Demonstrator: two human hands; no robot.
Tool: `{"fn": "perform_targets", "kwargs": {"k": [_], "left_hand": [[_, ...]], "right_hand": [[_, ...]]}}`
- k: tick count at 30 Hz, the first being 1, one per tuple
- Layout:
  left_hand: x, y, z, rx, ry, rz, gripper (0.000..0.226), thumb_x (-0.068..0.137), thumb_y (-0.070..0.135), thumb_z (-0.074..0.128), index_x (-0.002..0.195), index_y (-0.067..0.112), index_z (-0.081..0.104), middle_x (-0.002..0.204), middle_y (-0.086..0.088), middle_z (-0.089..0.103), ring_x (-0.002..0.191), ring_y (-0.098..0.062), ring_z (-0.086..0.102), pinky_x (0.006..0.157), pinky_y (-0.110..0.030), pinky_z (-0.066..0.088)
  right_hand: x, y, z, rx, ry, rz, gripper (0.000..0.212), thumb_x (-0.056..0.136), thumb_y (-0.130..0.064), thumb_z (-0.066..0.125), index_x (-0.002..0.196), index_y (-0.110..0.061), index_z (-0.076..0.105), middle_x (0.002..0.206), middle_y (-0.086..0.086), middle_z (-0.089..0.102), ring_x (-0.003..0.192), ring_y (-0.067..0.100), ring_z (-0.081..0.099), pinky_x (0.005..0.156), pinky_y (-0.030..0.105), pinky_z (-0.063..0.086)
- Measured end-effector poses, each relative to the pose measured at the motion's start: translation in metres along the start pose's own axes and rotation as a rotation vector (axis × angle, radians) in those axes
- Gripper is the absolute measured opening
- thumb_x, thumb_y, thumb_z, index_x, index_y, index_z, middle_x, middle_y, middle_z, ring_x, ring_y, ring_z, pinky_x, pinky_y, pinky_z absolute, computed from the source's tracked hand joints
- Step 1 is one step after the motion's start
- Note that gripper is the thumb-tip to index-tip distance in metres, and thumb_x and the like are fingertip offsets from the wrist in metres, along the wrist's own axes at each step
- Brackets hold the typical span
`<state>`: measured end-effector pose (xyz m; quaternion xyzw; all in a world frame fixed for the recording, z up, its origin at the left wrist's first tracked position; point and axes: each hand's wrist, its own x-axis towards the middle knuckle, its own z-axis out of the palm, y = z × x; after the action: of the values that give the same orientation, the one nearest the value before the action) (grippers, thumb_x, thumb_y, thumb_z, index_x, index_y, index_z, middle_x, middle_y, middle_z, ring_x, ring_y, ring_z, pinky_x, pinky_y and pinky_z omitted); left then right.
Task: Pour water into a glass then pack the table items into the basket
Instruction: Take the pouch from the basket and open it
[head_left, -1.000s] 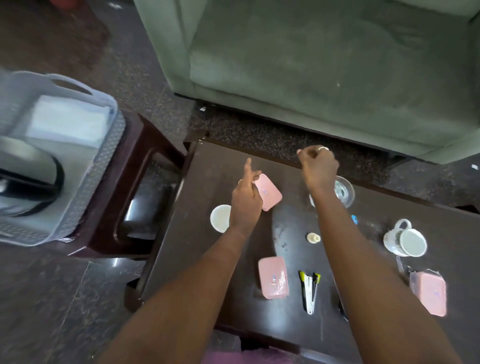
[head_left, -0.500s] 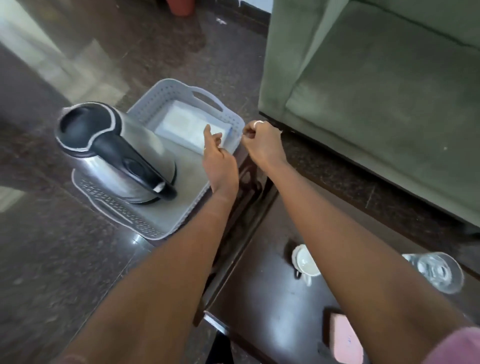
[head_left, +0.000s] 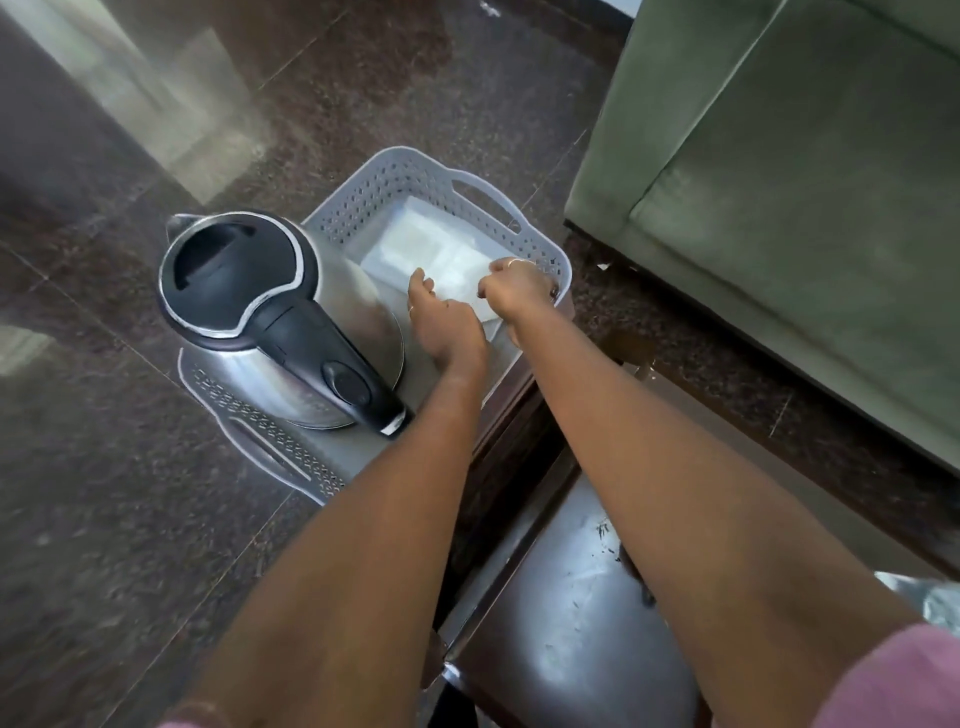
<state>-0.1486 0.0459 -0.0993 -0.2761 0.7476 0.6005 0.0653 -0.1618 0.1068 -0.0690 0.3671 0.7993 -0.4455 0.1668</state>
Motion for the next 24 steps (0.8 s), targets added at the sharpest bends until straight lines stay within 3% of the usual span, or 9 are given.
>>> {"fn": "perform_targets", "kwargs": {"k": [3, 5, 8, 11, 13, 15, 17, 19, 24], "left_hand": [[0.006, -0.008, -0.003, 0.02, -0.029, 0.022, 0.059, 0.083, -0.01, 0.029, 0.138, 0.01, 0.038, 0.14, -0.01, 0.045, 0.129, -0.021, 0.044, 0.096, -0.017, 0.029], [0.007, -0.012, -0.002, 0.034, -0.049, 0.032, 0.059, 0.082, -0.01, 0.028, 0.137, 0.01, 0.04, 0.14, -0.011, 0.045, 0.129, -0.021, 0.044, 0.099, -0.019, 0.03], [0.006, -0.016, -0.002, 0.05, -0.078, 0.054, 0.06, 0.081, -0.01, 0.028, 0.136, 0.011, 0.041, 0.139, -0.01, 0.046, 0.127, -0.021, 0.045, 0.098, -0.018, 0.029], [0.007, -0.017, -0.008, 0.029, -0.088, 0.055, 0.058, 0.082, -0.01, 0.027, 0.135, 0.008, 0.043, 0.138, -0.01, 0.048, 0.126, -0.02, 0.046, 0.1, -0.018, 0.031], [0.007, -0.018, -0.013, 0.013, -0.082, 0.054, 0.055, 0.084, -0.01, 0.029, 0.133, 0.007, 0.045, 0.136, -0.011, 0.051, 0.125, -0.02, 0.048, 0.099, -0.018, 0.032], [0.008, -0.02, -0.02, 0.013, -0.071, 0.061, 0.051, 0.084, -0.01, 0.031, 0.13, 0.006, 0.048, 0.132, -0.01, 0.055, 0.122, -0.021, 0.051, 0.098, -0.019, 0.034], [0.008, -0.022, -0.028, 0.007, -0.081, 0.063, 0.051, 0.083, -0.011, 0.031, 0.127, 0.006, 0.051, 0.129, -0.01, 0.057, 0.12, -0.021, 0.053, 0.097, -0.019, 0.035], [0.007, -0.023, -0.035, 0.008, -0.125, 0.065, 0.052, 0.083, -0.012, 0.03, 0.127, 0.005, 0.051, 0.129, -0.011, 0.057, 0.12, -0.02, 0.053, 0.098, -0.018, 0.036], [-0.005, -0.015, -0.043, 0.039, -0.166, 0.135, 0.032, 0.092, 0.005, 0.043, 0.122, 0.008, 0.056, 0.122, -0.007, 0.062, 0.115, -0.018, 0.056, 0.094, -0.019, 0.038]], "right_hand": [[0.004, 0.002, 0.007, 0.146, 0.064, 0.052, 0.049, 0.086, -0.008, 0.053, 0.134, -0.017, 0.048, 0.145, 0.02, 0.032, 0.129, 0.037, 0.035, 0.109, 0.039, 0.033], [0.005, 0.005, 0.012, 0.218, 0.104, 0.044, 0.046, 0.084, -0.006, 0.055, 0.129, -0.014, 0.051, 0.14, 0.017, 0.041, 0.122, 0.034, 0.047, 0.104, 0.039, 0.04], [0.007, 0.007, 0.012, 0.267, 0.183, 0.005, 0.031, 0.082, -0.003, 0.058, 0.112, -0.009, 0.058, 0.128, 0.015, 0.051, 0.1, 0.029, 0.059, 0.08, 0.03, 0.047], [0.007, 0.01, 0.011, 0.255, 0.224, -0.041, 0.025, 0.081, -0.001, 0.062, 0.104, -0.01, 0.058, 0.123, 0.015, 0.053, 0.078, 0.021, 0.057, 0.067, 0.025, 0.038], [0.007, 0.012, 0.011, 0.235, 0.237, -0.074, 0.025, 0.081, -0.001, 0.064, 0.103, -0.012, 0.057, 0.122, 0.015, 0.051, 0.072, 0.017, 0.053, 0.067, 0.022, 0.037], [0.005, 0.012, 0.011, 0.198, 0.268, -0.13, 0.031, 0.08, 0.001, 0.065, 0.106, -0.012, 0.056, 0.122, 0.013, 0.049, 0.085, 0.023, 0.057, 0.072, 0.02, 0.038], [0.001, 0.012, 0.01, 0.237, 0.291, -0.198, 0.04, 0.077, 0.008, 0.062, 0.11, -0.012, 0.052, 0.12, 0.014, 0.05, 0.096, 0.027, 0.058, 0.083, 0.027, 0.045], [-0.006, 0.011, 0.01, 0.33, 0.308, -0.255, 0.046, 0.073, 0.014, 0.059, 0.112, -0.01, 0.05, 0.116, 0.015, 0.051, 0.088, 0.024, 0.059, 0.085, 0.035, 0.051], [-0.032, 0.019, 0.005, 0.344, 0.432, -0.392, 0.022, 0.072, 0.007, 0.063, 0.085, -0.01, 0.062, 0.108, -0.001, 0.04, 0.065, 0.009, 0.051, 0.064, -0.003, 0.037]]}}
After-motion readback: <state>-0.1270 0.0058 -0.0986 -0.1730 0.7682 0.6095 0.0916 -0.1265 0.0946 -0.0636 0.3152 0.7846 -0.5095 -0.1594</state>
